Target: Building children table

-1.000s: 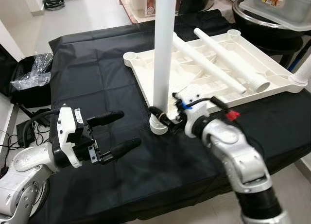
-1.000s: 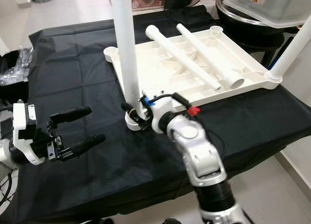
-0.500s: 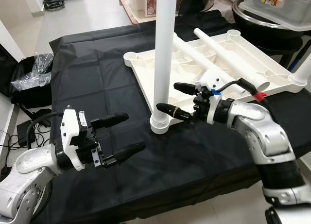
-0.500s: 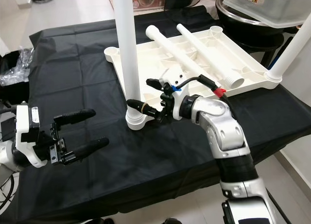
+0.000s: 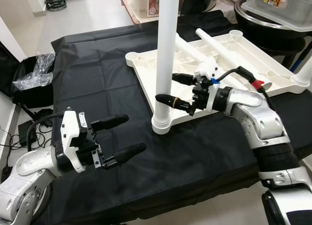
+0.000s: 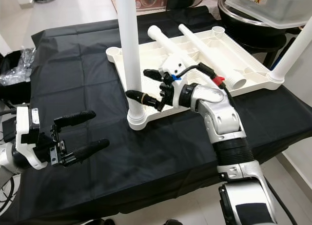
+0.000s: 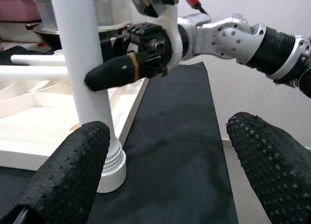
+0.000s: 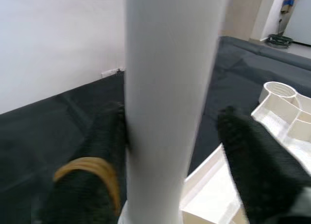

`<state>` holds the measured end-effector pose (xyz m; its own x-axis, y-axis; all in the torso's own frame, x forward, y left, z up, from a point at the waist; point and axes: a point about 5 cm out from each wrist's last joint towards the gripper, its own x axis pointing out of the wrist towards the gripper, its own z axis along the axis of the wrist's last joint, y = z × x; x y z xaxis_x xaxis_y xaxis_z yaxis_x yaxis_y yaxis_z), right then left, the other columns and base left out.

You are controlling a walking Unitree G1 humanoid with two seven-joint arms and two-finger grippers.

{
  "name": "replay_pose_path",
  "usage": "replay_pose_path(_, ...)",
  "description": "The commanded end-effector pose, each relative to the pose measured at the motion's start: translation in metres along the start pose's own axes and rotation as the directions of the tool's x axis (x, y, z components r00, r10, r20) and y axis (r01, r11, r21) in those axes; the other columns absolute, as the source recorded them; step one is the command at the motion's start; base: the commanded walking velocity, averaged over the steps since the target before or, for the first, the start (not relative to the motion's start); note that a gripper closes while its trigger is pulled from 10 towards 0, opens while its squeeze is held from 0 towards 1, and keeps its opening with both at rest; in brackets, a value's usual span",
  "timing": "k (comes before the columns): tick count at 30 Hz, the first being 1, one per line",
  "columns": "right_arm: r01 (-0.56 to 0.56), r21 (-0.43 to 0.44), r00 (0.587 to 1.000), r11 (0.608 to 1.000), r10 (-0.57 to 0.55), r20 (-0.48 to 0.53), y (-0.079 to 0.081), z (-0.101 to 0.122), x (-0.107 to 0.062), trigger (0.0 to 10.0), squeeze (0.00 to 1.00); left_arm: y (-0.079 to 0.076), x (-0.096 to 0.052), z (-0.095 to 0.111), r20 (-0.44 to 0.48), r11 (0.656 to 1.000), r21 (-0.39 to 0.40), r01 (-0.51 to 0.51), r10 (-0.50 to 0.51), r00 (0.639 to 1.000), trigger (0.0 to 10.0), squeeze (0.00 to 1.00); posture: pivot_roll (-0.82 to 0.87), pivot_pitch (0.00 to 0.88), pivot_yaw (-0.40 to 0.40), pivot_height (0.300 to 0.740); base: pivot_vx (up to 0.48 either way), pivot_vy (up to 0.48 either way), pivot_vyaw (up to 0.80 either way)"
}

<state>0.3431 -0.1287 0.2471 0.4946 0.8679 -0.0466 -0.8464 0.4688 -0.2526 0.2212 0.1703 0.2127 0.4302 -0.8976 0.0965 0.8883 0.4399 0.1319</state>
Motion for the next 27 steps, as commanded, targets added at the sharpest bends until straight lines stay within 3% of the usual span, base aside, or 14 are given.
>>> replay_pose_path(1,0.001,-0.019,1.0,1.0,-0.001,-0.008,0.0,0.0,0.003,0.0,0.0,-0.003,0.001,-0.001,-0.009,1.0,-0.007,0.015,-0.015,1.0,10.0,0.0,-0.02,0.175,-0.009,0.74,0.0,0.0,0.0)
replay_pose_path(11,0.121,-0.005,0.992,0.993,-0.121,-0.021,0.003,-0.006,0.008,0.0,0.0,-0.003,-0.001,0.0,-0.014,1.0,-0.004,0.017,-0.017,1.0,10.0,0.0,-0.02,0.172,-0.014,0.74,0.0,0.0,0.0)
replay_pose_path(14,0.348,-0.008,0.937,0.937,-0.348,-0.019,0.013,-0.009,0.014,0.0,0.0,-0.003,0.0,0.0,-0.013,1.0,-0.004,0.014,-0.015,1.0,10.0,0.0,-0.03,0.176,-0.014,0.74,0.0,0.0,0.0)
replay_pose_path(15,0.348,-0.008,0.937,0.937,-0.348,-0.019,0.013,-0.009,0.014,0.0,0.0,-0.003,0.0,0.0,-0.013,1.0,-0.004,0.014,-0.015,1.0,10.0,0.0,-0.03,0.176,-0.014,0.74,0.0,0.0,0.0)
replay_pose_path(16,0.442,-0.005,0.897,0.897,-0.441,-0.032,0.026,-0.013,0.016,0.0,0.0,-0.003,0.0,-0.001,-0.013,1.0,-0.006,0.015,-0.015,1.0,10.0,0.0,-0.03,0.17,-0.015,0.74,0.0,0.0,0.0)
replay_pose_path(18,0.442,-0.005,0.897,0.897,-0.441,-0.032,0.026,-0.013,0.016,0.0,0.0,-0.003,0.0,-0.001,-0.013,1.0,-0.006,0.015,-0.015,1.0,10.0,0.0,-0.03,0.17,-0.015,0.74,0.0,0.0,0.0)
replay_pose_path(21,0.549,0.038,0.833,0.835,-0.543,-0.108,0.048,-0.028,0.015,0.0,0.0,-0.003,0.001,-0.002,-0.014,1.0,-0.008,0.02,-0.02,1.0,10.0,0.0,-0.03,0.17,-0.012,0.74,0.0,0.0,0.0)
replay_pose_path(22,0.549,0.038,0.833,0.835,-0.543,-0.108,0.048,-0.028,0.015,0.0,0.0,-0.003,0.001,-0.002,-0.014,1.0,-0.008,0.02,-0.02,1.0,10.0,0.0,-0.03,0.17,-0.012,0.74,0.0,0.0,0.0)
replay_pose_path(26,0.639,0.024,0.756,0.769,-0.622,-0.207,0.059,-0.038,0.011,0.0,0.0,-0.003,0.002,-0.002,-0.01,1.0,-0.009,0.027,-0.027,1.0,10.0,0.0,-0.03,0.168,-0.011,0.74,0.0,0.0,0.0)
replay_pose_path(27,0.639,0.024,0.756,0.769,-0.622,-0.207,0.059,-0.038,0.011,0.0,0.0,-0.003,0.002,-0.002,-0.01,1.0,-0.009,0.027,-0.027,1.0,10.0,0.0,-0.03,0.168,-0.011,0.74,0.0,0.0,0.0)
